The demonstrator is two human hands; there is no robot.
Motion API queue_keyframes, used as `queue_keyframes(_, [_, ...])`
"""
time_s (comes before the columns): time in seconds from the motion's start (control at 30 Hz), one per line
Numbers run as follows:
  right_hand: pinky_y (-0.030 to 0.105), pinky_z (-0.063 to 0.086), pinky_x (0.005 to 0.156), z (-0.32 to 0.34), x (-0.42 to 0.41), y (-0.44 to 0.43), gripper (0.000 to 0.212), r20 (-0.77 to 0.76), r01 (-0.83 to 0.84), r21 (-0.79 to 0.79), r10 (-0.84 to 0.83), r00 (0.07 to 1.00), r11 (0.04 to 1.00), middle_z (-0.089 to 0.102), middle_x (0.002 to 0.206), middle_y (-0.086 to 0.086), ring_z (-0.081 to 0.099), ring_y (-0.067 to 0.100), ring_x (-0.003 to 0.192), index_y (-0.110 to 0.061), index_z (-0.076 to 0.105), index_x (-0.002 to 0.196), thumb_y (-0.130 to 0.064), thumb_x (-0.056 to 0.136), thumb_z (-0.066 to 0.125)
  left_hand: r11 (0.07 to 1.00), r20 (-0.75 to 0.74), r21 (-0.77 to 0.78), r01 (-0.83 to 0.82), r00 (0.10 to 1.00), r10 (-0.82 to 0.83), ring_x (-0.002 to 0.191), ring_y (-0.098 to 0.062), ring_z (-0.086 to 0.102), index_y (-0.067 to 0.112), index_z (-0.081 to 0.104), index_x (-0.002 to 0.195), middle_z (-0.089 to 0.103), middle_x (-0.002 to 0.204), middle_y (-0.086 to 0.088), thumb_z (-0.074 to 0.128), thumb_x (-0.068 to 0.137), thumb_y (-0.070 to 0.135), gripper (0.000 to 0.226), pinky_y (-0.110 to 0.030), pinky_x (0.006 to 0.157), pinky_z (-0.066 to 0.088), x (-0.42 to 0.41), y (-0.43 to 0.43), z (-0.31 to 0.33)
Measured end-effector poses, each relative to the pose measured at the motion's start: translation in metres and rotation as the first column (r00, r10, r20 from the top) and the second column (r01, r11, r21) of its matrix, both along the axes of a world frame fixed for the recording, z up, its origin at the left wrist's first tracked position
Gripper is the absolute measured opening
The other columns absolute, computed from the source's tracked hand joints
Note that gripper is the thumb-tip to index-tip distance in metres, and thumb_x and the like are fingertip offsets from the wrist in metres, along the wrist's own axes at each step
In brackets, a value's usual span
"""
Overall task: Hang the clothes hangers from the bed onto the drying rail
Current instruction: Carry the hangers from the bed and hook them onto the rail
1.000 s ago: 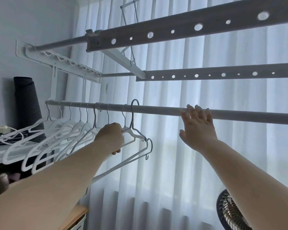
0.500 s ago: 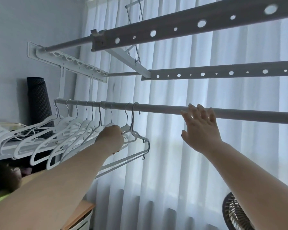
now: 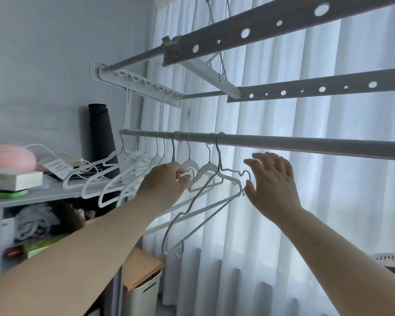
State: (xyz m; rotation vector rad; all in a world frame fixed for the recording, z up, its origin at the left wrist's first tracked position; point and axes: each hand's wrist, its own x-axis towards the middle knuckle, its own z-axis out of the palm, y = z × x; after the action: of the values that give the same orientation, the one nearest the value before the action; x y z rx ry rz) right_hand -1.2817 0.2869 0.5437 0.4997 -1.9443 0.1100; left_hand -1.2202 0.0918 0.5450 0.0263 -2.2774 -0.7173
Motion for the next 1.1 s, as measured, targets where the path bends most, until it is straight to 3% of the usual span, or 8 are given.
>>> queue_keyframes(0.23, [0.033,0.034,0.098,-0.005,0.051,-0.071,0.033,0.204,-0.301,-0.035,0.301,0.931,0.953,0.064,0.115,0.005,0.052,0.027,0.115,-0.013,0.056,0.120,-0.013,0.088,0.050,0.996,-0.072,0.067,-0.067,0.995,0.072,0.086,-0.015,0.057,0.018,0.064,0.101,0.064,0.090,0.004,0.050,0.091,0.020,0.017,-0.023,0.075,0.040,0.067,-0.058,-0.024])
queue_keyframes(0.33, [0.026,0.042,0.084,-0.008,0.084,-0.109,0.031,0.372,-0.370,-0.048,0.360,0.855,0.928,0.067,0.109,0.002,0.058,0.023,0.105,-0.022,0.056,0.119,-0.020,0.092,0.041,0.983,-0.025,0.121,-0.137,0.990,0.141,0.087,-0.020,0.062,0.026,0.063,0.088,0.066,0.084,0.003,0.051,0.090,0.020,0.014,-0.030,0.080,0.048,0.115,-0.094,-0.040])
queue_keyframes(0.4, [0.027,0.044,0.082,-0.015,0.107,-0.137,0.029,0.460,-0.429,-0.023,0.390,0.797,0.903,0.068,0.105,0.003,0.060,0.023,0.101,-0.023,0.057,0.116,-0.021,0.093,0.040,0.969,0.017,0.143,-0.203,0.979,0.202,0.085,-0.019,0.063,0.035,0.056,0.072,0.064,0.075,0.009,0.051,0.090,0.018,0.025,-0.032,0.083,0.050,0.156,-0.118,-0.054])
queue_keyframes(0.53, [0.031,0.048,0.080,-0.043,0.168,-0.198,0.027,0.603,-0.561,-0.002,0.448,0.659,0.828,0.067,0.103,0.003,0.061,0.025,0.097,-0.020,0.059,0.111,-0.024,0.094,0.039,0.896,0.126,0.203,-0.394,0.918,0.375,0.066,-0.009,0.059,0.039,0.051,0.064,0.060,0.060,0.018,0.052,0.090,0.016,0.035,-0.031,0.077,0.048,0.260,-0.165,-0.097])
queue_keyframes(0.7, [0.031,0.048,0.074,-0.093,0.271,-0.271,0.024,0.710,-0.740,-0.006,0.524,0.471,0.672,0.068,0.103,0.005,0.061,0.026,0.095,-0.015,0.061,0.107,-0.023,0.094,0.042,0.702,0.307,0.283,-0.654,0.755,0.580,0.048,-0.003,0.058,0.036,0.054,0.062,0.061,0.048,0.015,0.053,0.088,0.012,0.036,-0.032,0.071,0.051,0.419,-0.210,-0.166])
queue_keyframes(0.8, [0.030,0.048,0.071,-0.128,0.341,-0.312,0.022,0.788,-0.827,0.000,0.509,0.347,0.563,0.068,0.099,0.005,0.062,0.027,0.091,-0.017,0.061,0.104,-0.022,0.093,0.043,0.553,0.411,0.306,-0.775,0.631,0.658,0.057,-0.010,0.059,0.035,0.052,0.064,0.062,0.060,0.012,0.050,0.089,0.012,0.034,-0.029,0.071,0.050,0.520,-0.215,-0.201])
queue_keyframes(0.93, [0.027,0.043,0.070,-0.177,0.436,-0.360,0.015,0.887,-0.898,-0.017,0.422,0.189,0.439,0.064,0.090,0.002,0.061,0.026,0.088,-0.020,0.059,0.094,-0.022,0.092,0.044,0.329,0.539,0.261,-0.908,0.420,0.730,0.057,-0.008,0.055,0.031,0.049,0.060,0.059,0.059,0.008,0.049,0.090,0.018,0.033,-0.023,0.060,0.040,0.646,-0.209,-0.248])
queue_keyframes(1.1, [0.030,0.047,0.069,-0.233,0.550,-0.415,0.017,0.962,-0.963,0.021,0.257,0.092,0.267,0.068,0.096,0.007,0.063,0.028,0.089,-0.022,0.045,0.076,-0.025,0.092,0.044,-0.009,0.651,0.236,-0.972,0.151,0.744,0.075,-0.023,0.060,0.025,0.047,0.057,0.065,0.069,0.001,0.048,0.091,0.021,0.034,-0.027,0.063,0.039,0.776,-0.196,-0.311])
